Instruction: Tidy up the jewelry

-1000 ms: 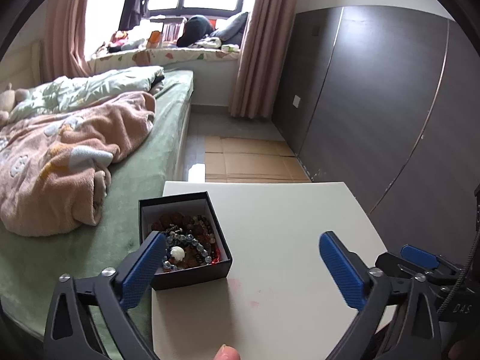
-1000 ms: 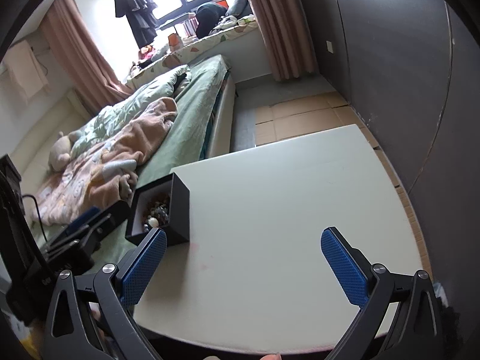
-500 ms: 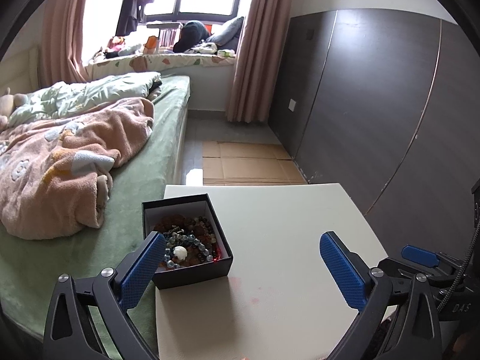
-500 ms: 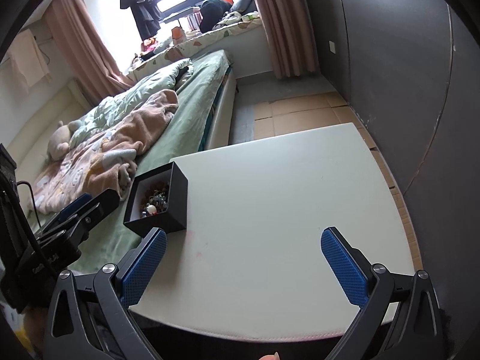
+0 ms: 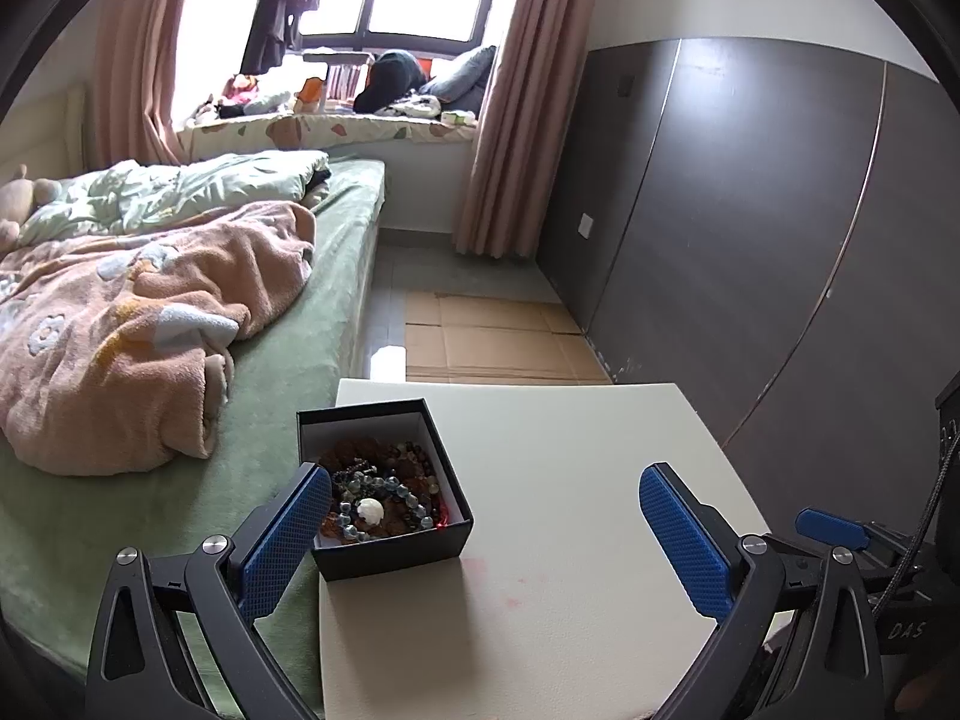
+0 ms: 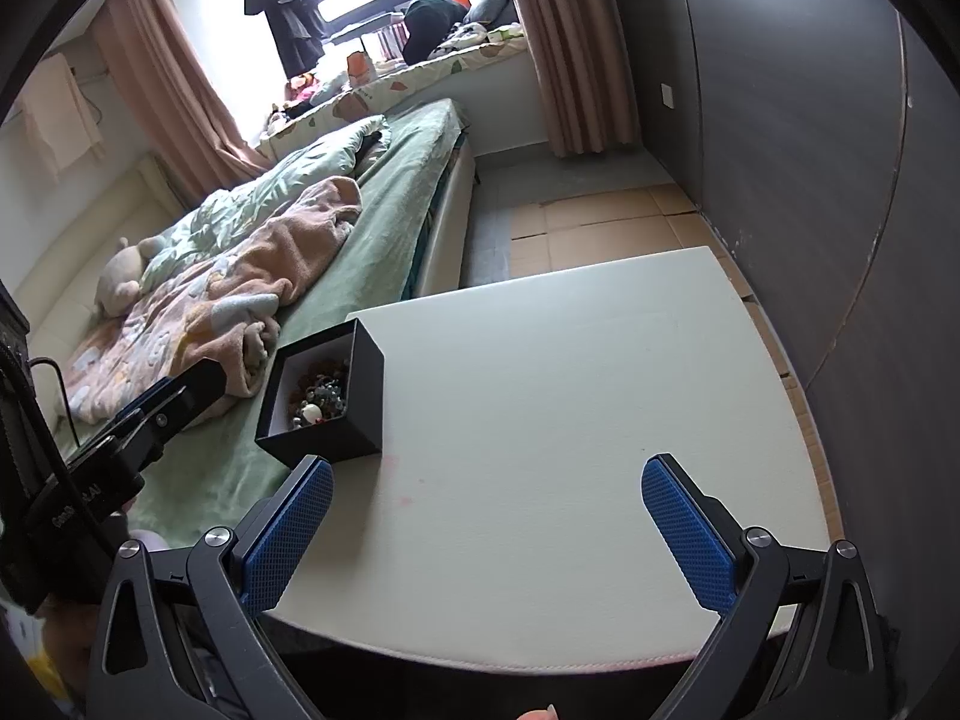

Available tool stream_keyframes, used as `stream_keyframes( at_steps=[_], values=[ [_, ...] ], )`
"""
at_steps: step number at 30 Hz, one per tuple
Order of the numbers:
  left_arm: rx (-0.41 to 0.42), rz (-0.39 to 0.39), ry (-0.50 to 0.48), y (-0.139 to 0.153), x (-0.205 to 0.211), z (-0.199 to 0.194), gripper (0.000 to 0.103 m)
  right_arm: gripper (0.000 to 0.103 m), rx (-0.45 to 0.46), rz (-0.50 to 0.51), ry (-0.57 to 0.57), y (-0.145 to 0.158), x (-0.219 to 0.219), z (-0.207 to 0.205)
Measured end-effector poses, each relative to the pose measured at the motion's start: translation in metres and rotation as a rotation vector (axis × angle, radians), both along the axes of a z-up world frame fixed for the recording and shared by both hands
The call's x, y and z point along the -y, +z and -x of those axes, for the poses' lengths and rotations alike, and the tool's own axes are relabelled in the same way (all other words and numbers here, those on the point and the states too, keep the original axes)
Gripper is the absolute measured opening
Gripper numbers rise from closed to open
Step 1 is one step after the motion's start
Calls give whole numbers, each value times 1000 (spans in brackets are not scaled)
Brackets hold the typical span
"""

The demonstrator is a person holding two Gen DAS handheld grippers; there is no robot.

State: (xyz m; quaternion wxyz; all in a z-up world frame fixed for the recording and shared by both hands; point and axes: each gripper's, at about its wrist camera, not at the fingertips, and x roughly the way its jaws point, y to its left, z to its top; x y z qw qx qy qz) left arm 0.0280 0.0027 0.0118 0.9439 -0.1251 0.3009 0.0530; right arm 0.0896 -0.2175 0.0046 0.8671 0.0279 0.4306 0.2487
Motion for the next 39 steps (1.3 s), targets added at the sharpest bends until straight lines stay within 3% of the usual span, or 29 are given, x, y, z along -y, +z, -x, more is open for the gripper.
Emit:
stream_keyframes(
  at_steps=[39],
  values=[
    [34,12,-3,7,4,12,103,103,7,10,-6,2,5,7]
  ],
)
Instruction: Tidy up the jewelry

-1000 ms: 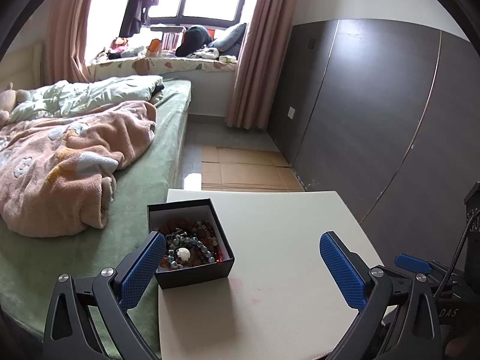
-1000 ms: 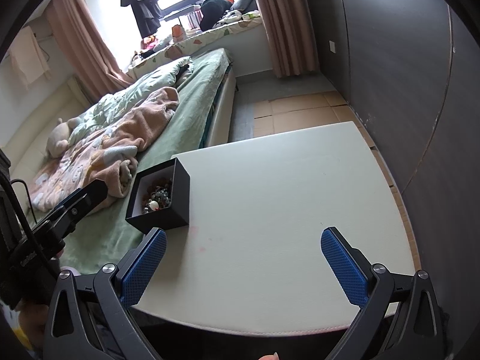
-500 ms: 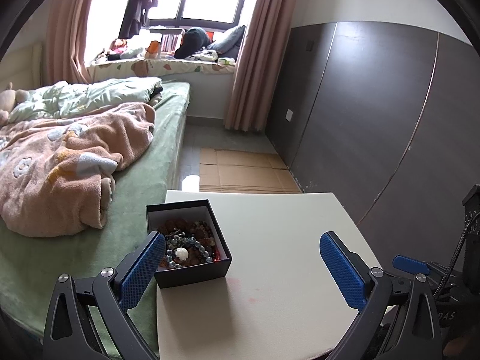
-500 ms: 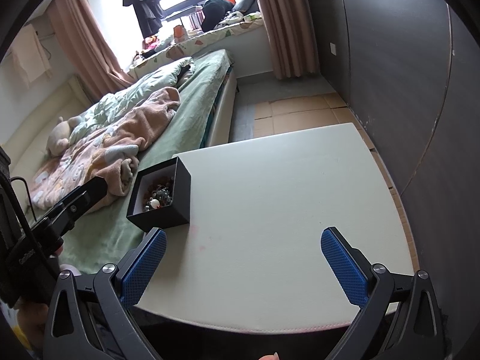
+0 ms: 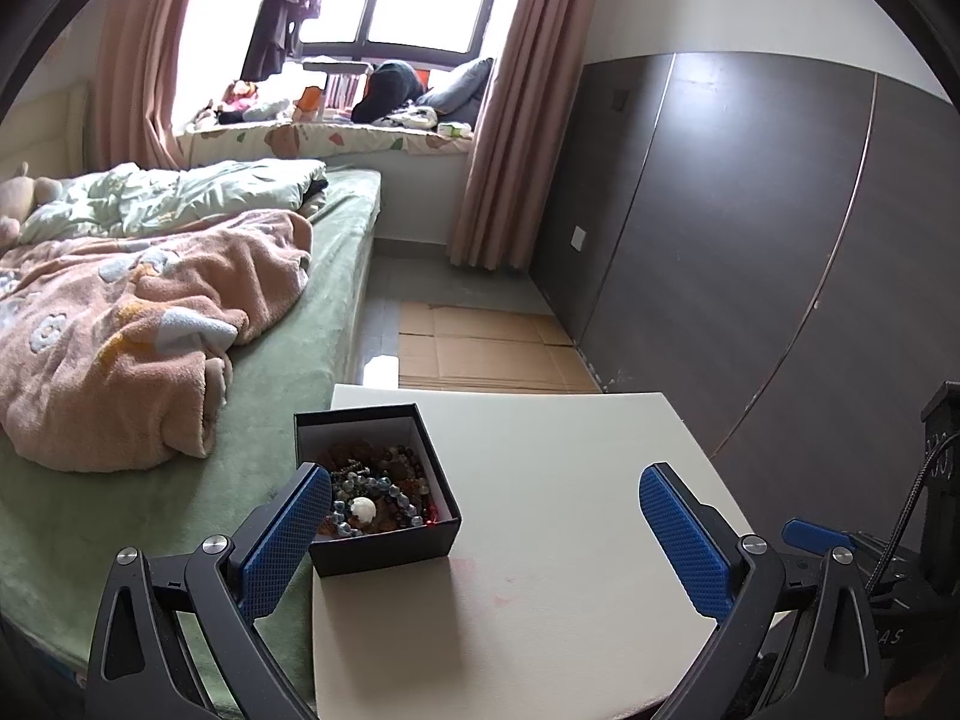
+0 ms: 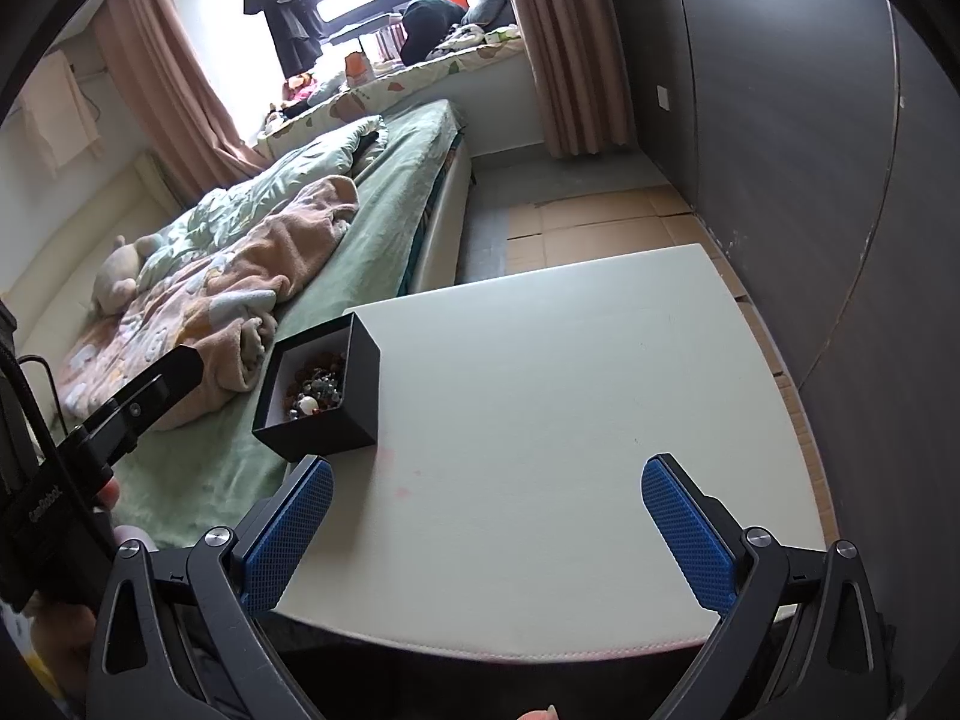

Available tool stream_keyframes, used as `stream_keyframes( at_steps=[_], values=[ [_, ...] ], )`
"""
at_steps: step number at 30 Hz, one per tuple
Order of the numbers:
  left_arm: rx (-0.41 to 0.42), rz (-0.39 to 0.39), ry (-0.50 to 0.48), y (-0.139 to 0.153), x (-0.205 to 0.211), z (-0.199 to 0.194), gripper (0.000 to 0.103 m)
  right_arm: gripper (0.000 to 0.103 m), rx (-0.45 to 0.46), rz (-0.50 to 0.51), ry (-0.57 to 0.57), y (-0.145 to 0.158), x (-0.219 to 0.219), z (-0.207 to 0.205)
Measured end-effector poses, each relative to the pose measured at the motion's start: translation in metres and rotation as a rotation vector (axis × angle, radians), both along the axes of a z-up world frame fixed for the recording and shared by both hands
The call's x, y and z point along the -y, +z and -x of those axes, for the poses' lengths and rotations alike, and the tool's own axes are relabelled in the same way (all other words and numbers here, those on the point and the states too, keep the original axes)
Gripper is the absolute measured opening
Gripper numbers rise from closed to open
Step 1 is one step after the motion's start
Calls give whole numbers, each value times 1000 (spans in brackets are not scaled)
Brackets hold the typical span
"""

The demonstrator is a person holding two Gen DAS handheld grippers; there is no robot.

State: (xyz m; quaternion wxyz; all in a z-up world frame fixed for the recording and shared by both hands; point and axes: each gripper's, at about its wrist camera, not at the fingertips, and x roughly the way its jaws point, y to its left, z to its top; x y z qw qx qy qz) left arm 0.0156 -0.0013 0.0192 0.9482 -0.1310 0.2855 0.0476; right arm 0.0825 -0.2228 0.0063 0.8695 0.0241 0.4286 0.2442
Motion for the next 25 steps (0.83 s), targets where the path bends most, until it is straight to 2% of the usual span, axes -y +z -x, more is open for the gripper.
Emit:
stream_keyframes(
  at_steps=[25],
  values=[
    [31,-13,14,3,2,9,103,103,5,6,2,-2,4,6]
  ],
)
